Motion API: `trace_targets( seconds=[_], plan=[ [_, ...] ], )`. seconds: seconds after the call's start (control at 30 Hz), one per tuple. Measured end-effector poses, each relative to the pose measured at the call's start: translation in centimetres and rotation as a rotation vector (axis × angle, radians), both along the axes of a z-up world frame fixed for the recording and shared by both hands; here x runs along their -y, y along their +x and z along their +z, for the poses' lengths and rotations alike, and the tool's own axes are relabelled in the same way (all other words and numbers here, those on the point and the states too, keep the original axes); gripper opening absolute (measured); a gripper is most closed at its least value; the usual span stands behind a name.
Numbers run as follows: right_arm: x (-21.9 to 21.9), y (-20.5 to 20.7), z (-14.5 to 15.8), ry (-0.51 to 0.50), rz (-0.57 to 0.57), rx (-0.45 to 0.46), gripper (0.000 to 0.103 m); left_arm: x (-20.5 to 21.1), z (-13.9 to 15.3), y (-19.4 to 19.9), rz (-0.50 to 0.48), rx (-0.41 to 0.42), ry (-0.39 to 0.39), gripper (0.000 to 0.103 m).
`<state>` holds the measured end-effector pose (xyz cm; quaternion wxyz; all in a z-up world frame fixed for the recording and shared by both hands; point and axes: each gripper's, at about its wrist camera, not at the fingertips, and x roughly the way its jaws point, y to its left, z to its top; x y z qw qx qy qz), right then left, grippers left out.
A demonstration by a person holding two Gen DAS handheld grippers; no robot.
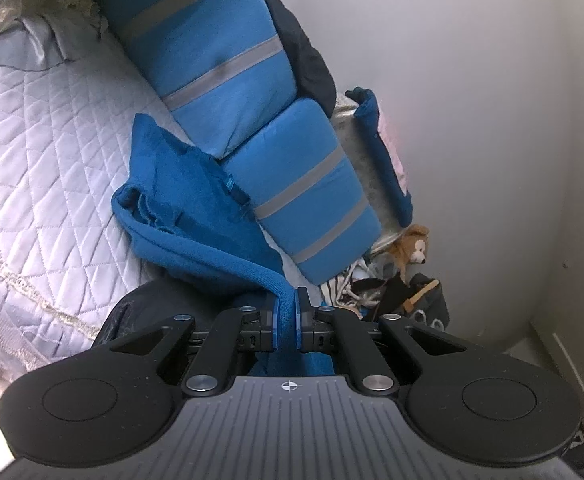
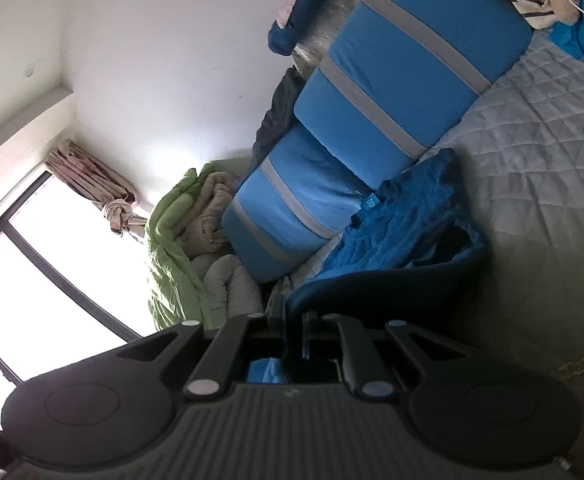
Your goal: Fold clothes
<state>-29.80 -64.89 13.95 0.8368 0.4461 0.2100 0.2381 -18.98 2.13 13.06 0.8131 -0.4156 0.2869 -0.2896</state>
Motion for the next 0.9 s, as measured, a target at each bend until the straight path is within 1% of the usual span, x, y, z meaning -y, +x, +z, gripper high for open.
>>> trace_targets(
  seconds=[0.2,0.4,0.57,0.7,0.9],
  plan=[
    [0.2,0.3,0.7,0.000,0.003,0.012,0.007,0.2,0.7,0.2,0.005,0.016,-0.008,0.007],
    [0.2,-0.2,1.3,0.012,-0.013,0.025,0.007,0.2,1.6,-0.5,0.008,0.045,-0.006,0.007],
    [0.5,-1.1,2.0,0.033,-0.037,0.038,0.007,0.0,2.6,-1.5,0.021,0.073,-0.004,0.007],
    [0.7,-2.3,3.1,0.044,-0.051,0.062,0.007,-0.1,3.5,-2.5,0.030,0.095,0.000,0.007],
    [0.8,-4.3,4.7,0.077,-0.058,0.088,0.007,-0.3,5.4,-4.3,0.031,0.141,0.009,0.007]
  ],
)
